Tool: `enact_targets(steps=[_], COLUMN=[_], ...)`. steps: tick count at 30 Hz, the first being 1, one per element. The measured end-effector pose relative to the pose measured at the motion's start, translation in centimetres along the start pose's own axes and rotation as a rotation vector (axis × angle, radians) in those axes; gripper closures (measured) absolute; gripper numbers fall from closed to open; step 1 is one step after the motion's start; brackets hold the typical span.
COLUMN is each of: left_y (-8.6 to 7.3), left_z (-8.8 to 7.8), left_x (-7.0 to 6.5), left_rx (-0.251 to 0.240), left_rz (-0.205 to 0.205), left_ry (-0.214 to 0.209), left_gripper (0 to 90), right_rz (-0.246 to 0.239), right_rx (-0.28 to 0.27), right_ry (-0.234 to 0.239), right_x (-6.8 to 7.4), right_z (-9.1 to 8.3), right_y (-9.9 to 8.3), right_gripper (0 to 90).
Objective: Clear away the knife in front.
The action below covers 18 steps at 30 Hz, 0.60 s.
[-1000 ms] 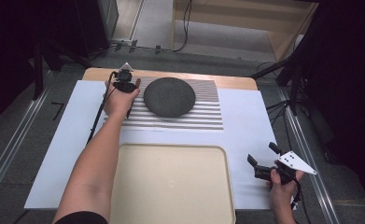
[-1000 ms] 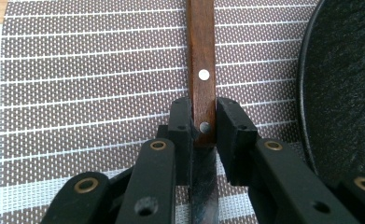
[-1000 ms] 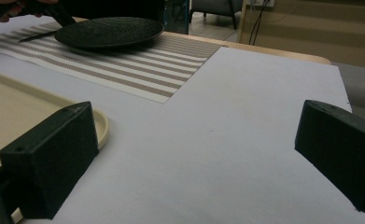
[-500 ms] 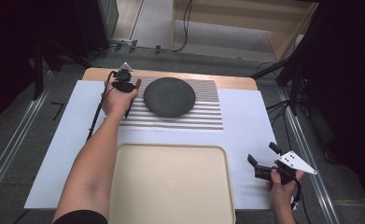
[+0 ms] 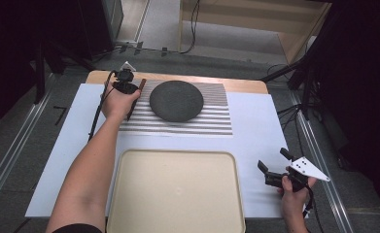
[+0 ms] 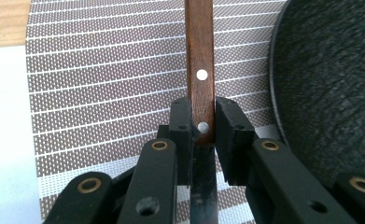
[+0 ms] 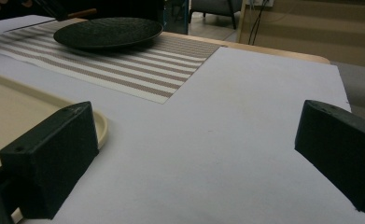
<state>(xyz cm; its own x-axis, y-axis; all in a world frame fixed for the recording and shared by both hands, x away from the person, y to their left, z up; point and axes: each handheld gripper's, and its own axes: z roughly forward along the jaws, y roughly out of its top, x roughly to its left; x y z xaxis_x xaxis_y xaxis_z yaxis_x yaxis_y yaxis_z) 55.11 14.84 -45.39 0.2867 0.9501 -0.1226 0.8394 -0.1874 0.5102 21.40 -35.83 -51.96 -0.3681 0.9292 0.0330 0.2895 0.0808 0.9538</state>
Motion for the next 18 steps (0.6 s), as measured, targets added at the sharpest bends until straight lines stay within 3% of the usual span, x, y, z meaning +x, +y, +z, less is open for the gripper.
enact_targets(steps=[18], left_y=[-1.8], left_z=[-3.3], left_x=[-0.9], left_rx=[-0.037], left_rz=[0.049], left_ry=[-0.06], left_gripper=[77.1], right_rz=[-0.003], right_rx=[0.001], right_ry=[0.0], right_x=[0.0], right_z=[0.0], right_y=[0.0], right_gripper=[0.0])
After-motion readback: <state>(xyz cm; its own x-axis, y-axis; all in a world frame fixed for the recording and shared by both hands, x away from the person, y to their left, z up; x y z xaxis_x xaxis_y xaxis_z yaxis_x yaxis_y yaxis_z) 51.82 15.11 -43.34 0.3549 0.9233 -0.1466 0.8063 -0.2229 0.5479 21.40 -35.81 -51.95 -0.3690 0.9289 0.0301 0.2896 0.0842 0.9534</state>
